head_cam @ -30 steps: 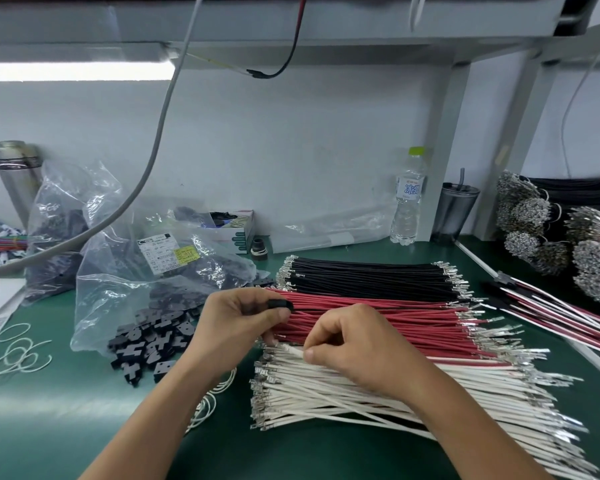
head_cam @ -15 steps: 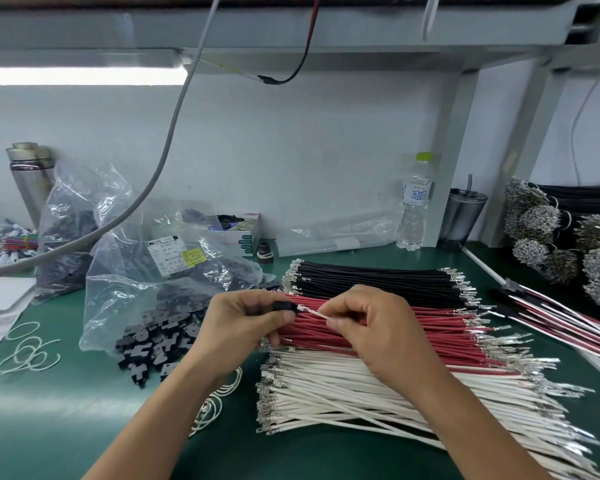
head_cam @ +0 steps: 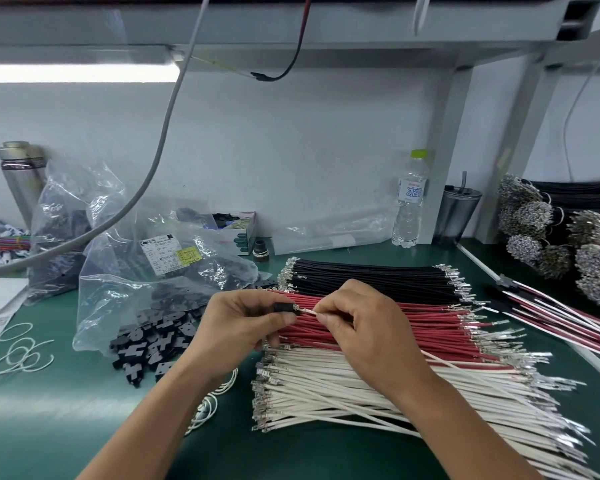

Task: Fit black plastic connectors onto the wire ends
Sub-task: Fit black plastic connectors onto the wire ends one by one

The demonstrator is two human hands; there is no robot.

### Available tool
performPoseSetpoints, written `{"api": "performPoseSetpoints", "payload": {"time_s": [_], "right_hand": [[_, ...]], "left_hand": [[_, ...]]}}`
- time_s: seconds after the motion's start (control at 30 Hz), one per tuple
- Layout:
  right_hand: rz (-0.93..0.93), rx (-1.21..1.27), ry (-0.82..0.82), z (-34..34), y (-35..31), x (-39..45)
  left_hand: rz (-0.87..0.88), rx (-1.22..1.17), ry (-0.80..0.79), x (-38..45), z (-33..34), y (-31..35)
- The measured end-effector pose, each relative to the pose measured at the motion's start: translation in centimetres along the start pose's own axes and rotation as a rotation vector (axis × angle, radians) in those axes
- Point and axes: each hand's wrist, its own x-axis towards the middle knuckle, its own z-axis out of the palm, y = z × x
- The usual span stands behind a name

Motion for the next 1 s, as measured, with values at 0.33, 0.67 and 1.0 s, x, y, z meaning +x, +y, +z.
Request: {"api": "performPoseSetpoints", "payload": {"time_s": [0.33,0.67,1.0], "right_hand": [[-0.082,-0.072,-0.055,-0.6,0.4,0.1],[-0.083,-0.057,-0.048,-0.6,0.6,0.2],[-0.171,-0.297,-0.064,-1.0,0.0,0.3]], "left_hand": [[0.005,-0.020,0.002,0.0,-0.1,0.3],[0.000,0.024,-0.064,-0.2,-0.1,0.5],[0.051,0.075,-0.029,-0.3,0.4,0.6]]}}
